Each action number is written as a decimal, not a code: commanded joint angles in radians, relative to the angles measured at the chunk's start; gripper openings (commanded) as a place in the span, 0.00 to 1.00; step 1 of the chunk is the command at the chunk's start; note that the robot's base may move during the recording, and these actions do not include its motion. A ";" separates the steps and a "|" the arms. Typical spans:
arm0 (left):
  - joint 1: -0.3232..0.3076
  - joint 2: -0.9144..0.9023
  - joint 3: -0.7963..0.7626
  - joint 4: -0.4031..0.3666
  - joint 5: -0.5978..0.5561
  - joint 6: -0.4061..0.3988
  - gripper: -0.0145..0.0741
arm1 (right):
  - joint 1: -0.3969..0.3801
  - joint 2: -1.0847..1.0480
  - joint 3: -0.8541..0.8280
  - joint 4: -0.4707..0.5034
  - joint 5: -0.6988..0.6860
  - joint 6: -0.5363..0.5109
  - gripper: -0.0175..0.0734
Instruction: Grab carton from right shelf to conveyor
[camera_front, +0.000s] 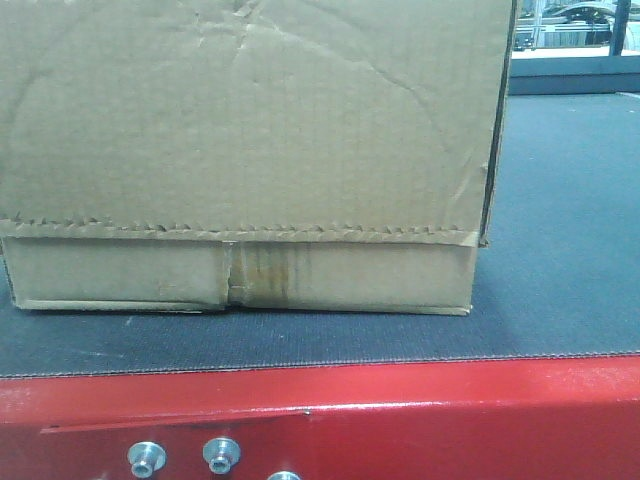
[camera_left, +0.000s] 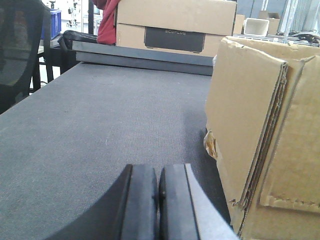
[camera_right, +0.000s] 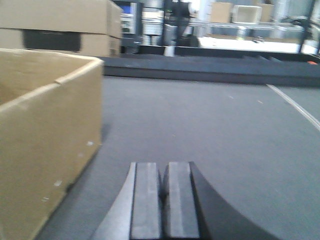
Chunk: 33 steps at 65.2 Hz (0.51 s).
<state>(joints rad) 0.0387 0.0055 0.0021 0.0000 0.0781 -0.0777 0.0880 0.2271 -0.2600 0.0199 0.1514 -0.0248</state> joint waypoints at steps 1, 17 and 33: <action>0.002 -0.006 -0.002 0.000 -0.015 0.000 0.18 | -0.052 -0.047 0.052 0.029 -0.026 -0.015 0.12; 0.002 -0.006 -0.002 0.000 -0.015 0.000 0.18 | -0.079 -0.194 0.260 0.047 -0.121 -0.015 0.12; 0.002 -0.006 -0.002 0.005 -0.017 0.000 0.18 | -0.079 -0.227 0.260 0.042 -0.069 -0.015 0.12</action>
<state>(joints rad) 0.0387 0.0055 0.0021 0.0000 0.0759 -0.0777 0.0156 0.0075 0.0000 0.0616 0.0912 -0.0311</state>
